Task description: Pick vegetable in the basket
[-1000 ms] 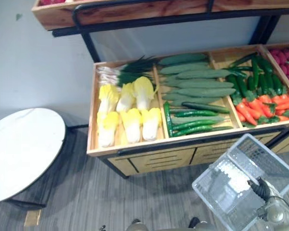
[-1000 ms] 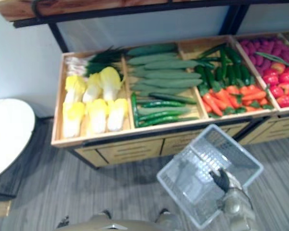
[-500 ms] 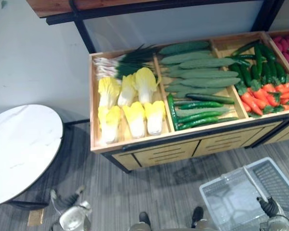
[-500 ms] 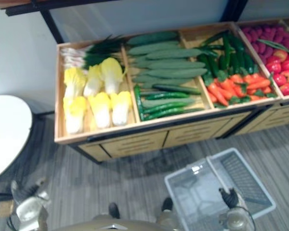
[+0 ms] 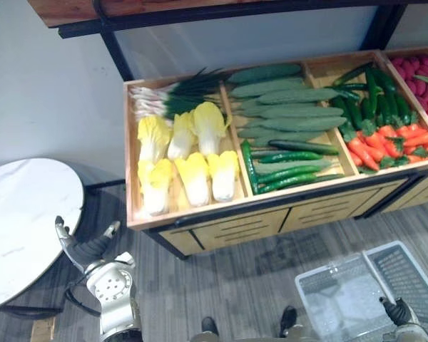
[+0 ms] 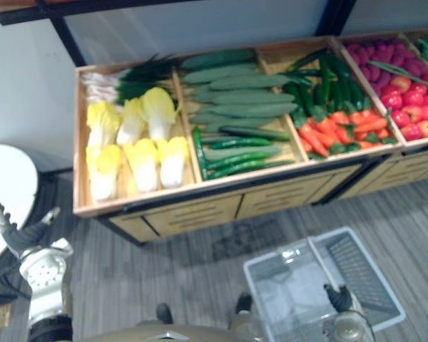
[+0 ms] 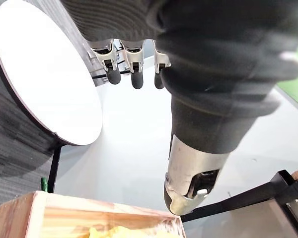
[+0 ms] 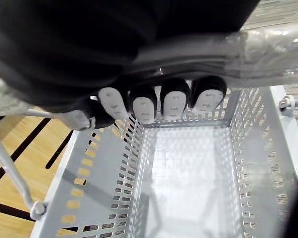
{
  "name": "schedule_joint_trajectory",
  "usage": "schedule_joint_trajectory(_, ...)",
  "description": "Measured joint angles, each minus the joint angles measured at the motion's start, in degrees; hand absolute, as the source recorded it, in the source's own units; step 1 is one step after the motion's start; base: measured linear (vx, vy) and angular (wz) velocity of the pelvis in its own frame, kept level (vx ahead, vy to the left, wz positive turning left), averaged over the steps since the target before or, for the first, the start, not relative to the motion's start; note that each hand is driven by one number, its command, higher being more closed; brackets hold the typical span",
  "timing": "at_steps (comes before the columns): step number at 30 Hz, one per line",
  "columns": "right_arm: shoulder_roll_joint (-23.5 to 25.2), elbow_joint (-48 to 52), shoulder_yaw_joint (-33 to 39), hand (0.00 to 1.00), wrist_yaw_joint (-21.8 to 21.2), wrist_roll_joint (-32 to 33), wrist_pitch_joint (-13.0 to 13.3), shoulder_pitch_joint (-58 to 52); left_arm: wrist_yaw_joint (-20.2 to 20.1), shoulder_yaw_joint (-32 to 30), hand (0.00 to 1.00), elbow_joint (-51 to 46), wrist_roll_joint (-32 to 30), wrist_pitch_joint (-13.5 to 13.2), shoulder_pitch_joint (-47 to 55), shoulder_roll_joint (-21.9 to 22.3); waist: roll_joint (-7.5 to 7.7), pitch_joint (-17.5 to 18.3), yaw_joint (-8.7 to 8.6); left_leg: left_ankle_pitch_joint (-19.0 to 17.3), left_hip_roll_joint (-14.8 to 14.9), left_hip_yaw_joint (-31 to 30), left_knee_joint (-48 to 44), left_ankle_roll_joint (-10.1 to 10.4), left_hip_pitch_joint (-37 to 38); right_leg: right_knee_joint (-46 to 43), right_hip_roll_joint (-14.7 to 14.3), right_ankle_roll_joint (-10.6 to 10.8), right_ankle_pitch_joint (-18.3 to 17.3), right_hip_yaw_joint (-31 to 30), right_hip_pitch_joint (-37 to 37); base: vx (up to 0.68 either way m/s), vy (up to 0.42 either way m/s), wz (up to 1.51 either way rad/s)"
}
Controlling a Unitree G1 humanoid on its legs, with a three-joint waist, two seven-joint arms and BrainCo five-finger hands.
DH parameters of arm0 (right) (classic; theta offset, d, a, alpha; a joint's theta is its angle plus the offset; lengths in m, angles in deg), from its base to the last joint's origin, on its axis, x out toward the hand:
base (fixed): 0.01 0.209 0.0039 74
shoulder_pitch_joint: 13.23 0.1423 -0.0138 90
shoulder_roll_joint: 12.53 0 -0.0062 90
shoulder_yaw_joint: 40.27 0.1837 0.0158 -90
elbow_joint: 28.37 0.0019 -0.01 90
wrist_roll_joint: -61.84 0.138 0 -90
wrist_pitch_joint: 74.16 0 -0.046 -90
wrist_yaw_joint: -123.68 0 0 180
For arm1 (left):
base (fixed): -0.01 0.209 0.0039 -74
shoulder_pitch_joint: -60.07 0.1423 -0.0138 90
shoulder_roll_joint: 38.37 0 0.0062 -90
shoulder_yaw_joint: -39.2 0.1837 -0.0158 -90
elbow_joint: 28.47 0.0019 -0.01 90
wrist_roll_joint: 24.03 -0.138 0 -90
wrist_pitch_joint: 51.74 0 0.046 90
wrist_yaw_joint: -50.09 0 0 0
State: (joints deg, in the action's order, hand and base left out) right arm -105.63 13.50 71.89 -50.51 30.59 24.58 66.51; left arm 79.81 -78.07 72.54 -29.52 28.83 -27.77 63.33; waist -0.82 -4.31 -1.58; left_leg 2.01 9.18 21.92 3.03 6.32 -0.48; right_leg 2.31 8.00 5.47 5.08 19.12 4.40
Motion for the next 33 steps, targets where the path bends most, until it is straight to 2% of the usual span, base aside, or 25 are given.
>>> schedule_joint_trajectory(6,-0.11,0.37,-2.51,1.00,-0.05,-0.11,0.01,1.57,0.58,0.00,0.00,5.15,0.05,0.17,-4.46,-2.79,0.49,-0.22,-0.37,-0.02,0.26,2.87,-0.03,0.04,-0.96,1.04,-0.67,-0.42,1.34,-3.14,2.66,-0.02,-0.017,-0.27)
schedule_joint_trajectory(8,-0.15,0.68,-3.52,1.00,-0.17,-0.12,0.05,2.63,1.24,-0.20,0.00,6.87,0.35,0.75,-7.22,-3.94,0.91,-0.60,-1.38,0.07,0.29,3.13,-0.18,-0.02,-2.42,1.00,-0.78,-0.54,1.71,-3.70,4.48,-0.02,-0.022,-0.16)
schedule_joint_trajectory(10,-0.17,1.75,-4.73,1.00,-0.22,-0.12,0.03,3.51,1.50,-0.19,0.00,8.64,0.59,0.92,-9.89,-5.19,1.48,-1.26,-1.62,0.13,0.31,4.29,-0.22,-0.07,-3.37,1.04,-0.96,-0.78,2.25,-4.89,6.14,-0.01,-0.018,-0.26)
schedule_joint_trajectory(13,-0.19,2.40,-5.35,1.00,-0.27,-0.12,0.11,4.42,2.00,-0.32,0.00,8.81,0.81,1.22,-12.87,-5.26,2.15,-2.42,-1.64,0.21,0.20,5.05,-0.21,-0.17,-4.39,1.28,-0.97,-0.78,2.89,-5.91,7.63,0.00,-0.009,-0.23)
schedule_joint_trajectory(15,-0.22,2.46,-6.83,1.00,-0.26,-0.09,0.10,6.34,3.58,-0.37,0.00,9.04,0.86,1.32,-16.59,-5.30,3.13,-4.38,-1.94,0.27,0.02,5.69,-0.18,-0.26,-5.24,1.73,-1.05,-0.90,3.88,-6.98,8.94,0.02,-0.004,-0.19)
schedule_joint_trajectory(17,-0.22,2.47,-7.39,1.00,-0.25,-0.10,0.19,7.10,4.02,-0.46,0.00,9.24,0.89,1.33,-17.93,-5.31,3.40,-5.15,-2.75,0.26,-0.03,5.72,-0.05,-0.26,-5.54,1.72,-1.06,-0.88,3.91,-7.12,9.31,0.03,-0.004,-0.05)
schedule_joint_trajectory(20,-0.22,2.46,-8.17,1.00,-0.15,-0.09,0.22,8.04,5.26,-0.68,0.00,10.09,1.64,1.59,-19.53,-5.32,3.83,-5.87,-2.76,0.15,-0.04,5.58,0.03,-0.24,-5.54,1.72,-1.26,-0.97,4.04,-8.43,10.04,0.05,-0.009,-0.17)
schedule_joint_trajectory(23,-0.22,2.47,-8.96,1.00,0.02,0.05,0.29,8.91,6.20,-1.26,0.00,11.46,3.20,2.51,-21.82,-5.32,3.90,-7.08,-2.85,-0.08,0.00,5.45,0.03,-0.18,-5.55,1.73,-1.35,-0.96,4.09,-8.75,10.18,0.02,-0.009,-0.08)
schedule_joint_trajectory(33,-0.22,2.19,-9.13,1.00,0.13,0.12,0.34,9.38,7.90,-4.17,0.00,14.82,11.63,1.85,-24.87,-5.49,3.91,-8.80,-2.76,-0.44,0.19,5.55,0.05,0.12,-5.68,1.90,-1.62,-0.97,4.09,-9.14,10.53,0.00,-0.005,-0.01)
